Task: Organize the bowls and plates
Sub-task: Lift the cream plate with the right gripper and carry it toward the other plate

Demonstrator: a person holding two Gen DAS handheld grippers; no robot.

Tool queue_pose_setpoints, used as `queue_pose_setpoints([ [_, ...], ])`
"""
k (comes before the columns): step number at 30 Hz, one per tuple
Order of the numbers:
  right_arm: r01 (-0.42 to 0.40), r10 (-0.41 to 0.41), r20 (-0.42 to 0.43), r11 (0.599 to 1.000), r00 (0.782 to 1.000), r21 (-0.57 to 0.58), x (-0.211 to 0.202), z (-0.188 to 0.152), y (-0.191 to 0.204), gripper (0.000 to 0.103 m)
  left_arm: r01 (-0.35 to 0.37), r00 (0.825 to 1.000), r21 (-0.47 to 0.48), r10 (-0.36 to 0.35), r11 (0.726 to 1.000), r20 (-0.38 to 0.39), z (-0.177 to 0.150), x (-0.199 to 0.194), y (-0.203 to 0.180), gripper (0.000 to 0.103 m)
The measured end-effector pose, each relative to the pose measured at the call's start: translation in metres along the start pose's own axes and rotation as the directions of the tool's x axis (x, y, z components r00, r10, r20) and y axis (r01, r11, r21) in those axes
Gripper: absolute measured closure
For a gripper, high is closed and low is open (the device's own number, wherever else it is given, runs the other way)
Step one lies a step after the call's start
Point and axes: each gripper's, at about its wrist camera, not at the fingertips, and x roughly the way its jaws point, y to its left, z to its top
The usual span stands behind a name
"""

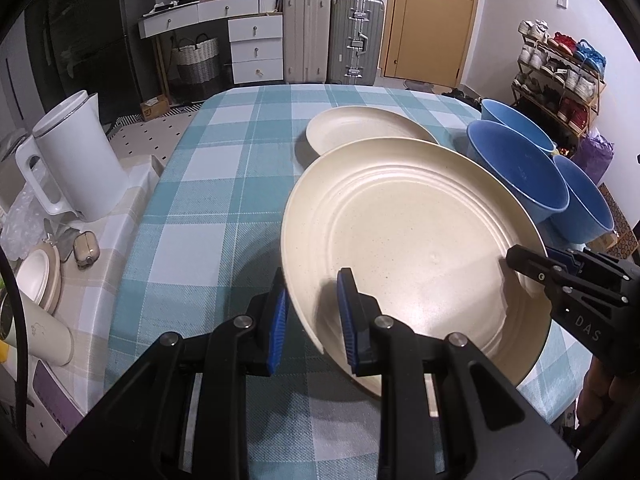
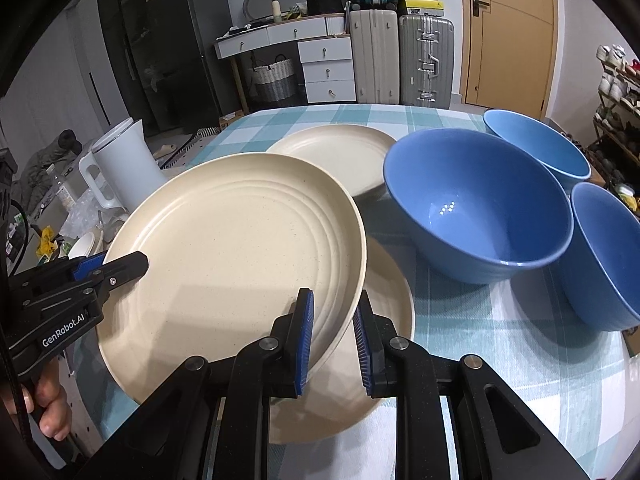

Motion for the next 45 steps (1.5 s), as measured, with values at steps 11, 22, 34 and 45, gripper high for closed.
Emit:
queue_pose_setpoints([
  [11,0.051,-0.051,-0.019,0.999,0.999,-0.005,0.005,-0.015,-0.01,0.082,-0.004,1.0,0.042,0.005,0.999,-0.029,-0.01,0.019,-0.014,0.081],
  [22,0.107,-0.107,-0.039,0.994,0.993,-0.016,0.016,-0.023,-0.015,0.082,-0.03,0.998,0.102,0.035,0.994,-0.044,-0.013,0.041,-0.029,0.079],
  [34,0.137,-0.137,-0.046,0.991,0.989,-0.005,0.02,-0.03,-0.025,0.082,-0.066,0.996,0.179,0.076,0.982,-0.05,-0.019,0.051,-0.048,0.077],
  [45,0.201,-0.202,-0.026,0.978,0.979,-0.052,0.028,-0.03,-0.013,0.082,-0.107,0.989,0.226,0.127,0.968,-0.075,-0.027,0.063,-0.053,0.078],
])
